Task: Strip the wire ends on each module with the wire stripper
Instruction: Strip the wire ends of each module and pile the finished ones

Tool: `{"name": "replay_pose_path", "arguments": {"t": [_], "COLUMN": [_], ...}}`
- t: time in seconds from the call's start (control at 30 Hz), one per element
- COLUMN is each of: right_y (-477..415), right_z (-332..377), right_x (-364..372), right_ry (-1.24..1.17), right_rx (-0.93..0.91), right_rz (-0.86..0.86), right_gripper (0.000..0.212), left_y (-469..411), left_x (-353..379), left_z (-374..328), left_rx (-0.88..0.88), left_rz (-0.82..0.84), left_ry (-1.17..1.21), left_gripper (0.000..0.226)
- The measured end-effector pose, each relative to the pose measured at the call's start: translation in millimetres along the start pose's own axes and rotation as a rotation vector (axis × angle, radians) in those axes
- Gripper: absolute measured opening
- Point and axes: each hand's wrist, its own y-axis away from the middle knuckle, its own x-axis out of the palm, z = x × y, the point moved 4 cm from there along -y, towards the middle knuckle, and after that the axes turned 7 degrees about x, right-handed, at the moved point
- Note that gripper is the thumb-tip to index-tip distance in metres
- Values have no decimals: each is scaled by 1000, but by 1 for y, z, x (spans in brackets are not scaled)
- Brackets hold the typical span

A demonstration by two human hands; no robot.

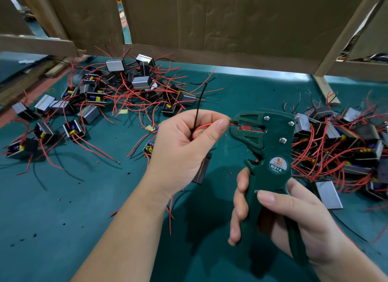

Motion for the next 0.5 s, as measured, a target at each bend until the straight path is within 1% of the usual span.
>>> {"name": "replay_pose_path", "arguments": {"t": [0.17, 0.27, 0.4, 0.43, 0.5], "right_y": [-2, -3, -6, -8, -9], "right_z": [-2, -2, 0, 1, 4], "right_x": [4, 5, -3, -4, -7], "right_ry": [-20, -46, -25, -33, -92], "right_rx": [-12, -17, -50, -57, -92], "right_rz": [-95, -176, -322, -318, -278], "right_gripper": [33, 41, 52, 53, 54], "left_y": [-1, -3, -4, -3, -4], "left_x": [2, -1, -5, -5, -8], "left_z": [3, 8, 14, 15, 17], "left_rx": [38, 16, 41, 43, 16], "left_rz": [53, 52, 25, 15, -49], "left_ry": [-66, -87, -305, -327, -261], "left_gripper": [7, 26, 29, 28, 23]}}
